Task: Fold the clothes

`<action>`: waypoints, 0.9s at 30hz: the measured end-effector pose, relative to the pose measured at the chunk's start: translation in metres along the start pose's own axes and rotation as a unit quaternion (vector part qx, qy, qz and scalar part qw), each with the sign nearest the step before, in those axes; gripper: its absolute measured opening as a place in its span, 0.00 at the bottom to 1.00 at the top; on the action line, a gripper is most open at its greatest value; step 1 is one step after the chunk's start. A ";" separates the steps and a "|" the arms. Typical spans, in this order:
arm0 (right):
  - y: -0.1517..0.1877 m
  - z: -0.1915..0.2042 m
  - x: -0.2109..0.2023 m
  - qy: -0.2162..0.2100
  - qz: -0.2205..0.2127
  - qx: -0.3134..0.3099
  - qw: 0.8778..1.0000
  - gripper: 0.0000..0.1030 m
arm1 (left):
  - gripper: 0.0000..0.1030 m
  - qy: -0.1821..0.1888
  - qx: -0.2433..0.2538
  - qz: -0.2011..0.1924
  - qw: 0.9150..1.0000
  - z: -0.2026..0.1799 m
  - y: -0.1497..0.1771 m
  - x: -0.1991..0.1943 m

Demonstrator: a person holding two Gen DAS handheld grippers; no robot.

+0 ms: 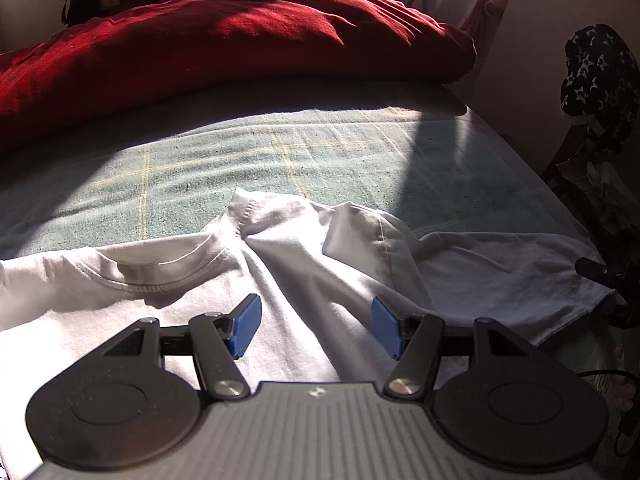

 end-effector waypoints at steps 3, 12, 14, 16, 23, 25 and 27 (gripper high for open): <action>0.020 0.015 -0.008 -0.029 0.004 0.053 0.998 1.00 | 0.59 0.003 0.004 0.001 1.000 -0.003 0.001 0.001; 0.085 0.116 0.008 -0.127 0.059 -0.031 0.990 1.00 | 0.60 -0.001 0.012 -0.004 1.000 0.003 0.000 -0.002; 0.094 0.133 0.016 -0.144 0.062 -0.049 0.986 1.00 | 0.60 -0.003 0.015 -0.005 1.000 0.007 -0.003 -0.004; 0.098 0.146 0.026 -0.160 0.062 -0.056 0.984 1.00 | 0.60 -0.012 0.033 -0.007 0.999 0.013 -0.006 -0.005; 0.096 0.166 0.046 -0.177 0.041 -0.070 0.981 1.00 | 0.63 -0.014 0.041 -0.004 0.999 0.021 -0.009 -0.004; 0.083 0.158 0.041 -0.160 0.009 -0.058 0.985 1.00 | 0.63 -0.011 0.047 -0.005 0.999 0.017 -0.008 -0.003; 0.065 0.147 0.035 -0.139 -0.025 -0.042 0.989 1.00 | 0.63 -0.006 0.053 -0.005 0.999 0.013 -0.009 -0.002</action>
Point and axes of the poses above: each gripper's, at about its wrist camera, not at the fingertips, and x roughly the way its jaws point, z to its left, y to its underside, the point moved 4 cm from there along x, roughly the way its jaws point, and after that the axes turned 13 degrees about -z, right-handed, at the moved point
